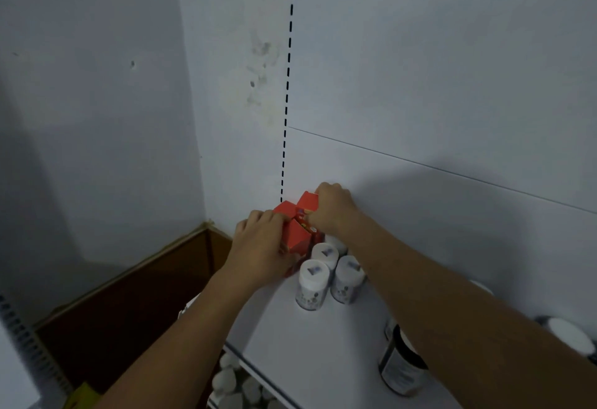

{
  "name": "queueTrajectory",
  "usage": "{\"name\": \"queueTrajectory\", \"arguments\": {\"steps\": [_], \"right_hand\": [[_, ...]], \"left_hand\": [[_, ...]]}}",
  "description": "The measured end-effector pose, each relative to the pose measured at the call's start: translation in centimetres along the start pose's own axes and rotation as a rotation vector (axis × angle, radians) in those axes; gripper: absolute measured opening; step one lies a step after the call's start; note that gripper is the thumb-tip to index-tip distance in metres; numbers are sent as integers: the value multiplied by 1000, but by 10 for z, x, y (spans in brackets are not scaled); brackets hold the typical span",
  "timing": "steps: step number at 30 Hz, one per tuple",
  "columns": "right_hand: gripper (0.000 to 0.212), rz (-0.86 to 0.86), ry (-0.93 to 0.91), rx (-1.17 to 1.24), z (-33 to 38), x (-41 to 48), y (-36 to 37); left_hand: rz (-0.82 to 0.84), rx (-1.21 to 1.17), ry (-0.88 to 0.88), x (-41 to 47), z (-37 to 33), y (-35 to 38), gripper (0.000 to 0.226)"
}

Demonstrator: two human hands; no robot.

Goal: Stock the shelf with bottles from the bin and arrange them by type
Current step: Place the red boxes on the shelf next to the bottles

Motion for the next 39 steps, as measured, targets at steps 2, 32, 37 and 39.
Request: {"name": "queueTrajectory", "arguments": {"steps": [2, 32, 37, 39], "right_hand": [[46, -12, -7, 13, 0, 3, 5], [10, 80, -43, -12, -20, -5, 39], [24, 46, -33, 211, -26, -4, 38], [26, 39, -56, 264, -27, -6, 40]], "left_hand": [[5, 44, 12, 8, 0, 6, 69], [-22, 55, -28, 23, 8, 19, 88], [3, 97, 53, 24, 7, 22, 84], [23, 130, 97, 24, 5, 25, 79]]}}
Point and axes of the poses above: each hand's wrist, its own x-axis towards the middle knuckle, its own y-axis out of the palm, z = x × y, the point moved 4 cm from there along x, towards the middle knuckle, and after that the axes turned 6 degrees about z, right-handed, at the moved point
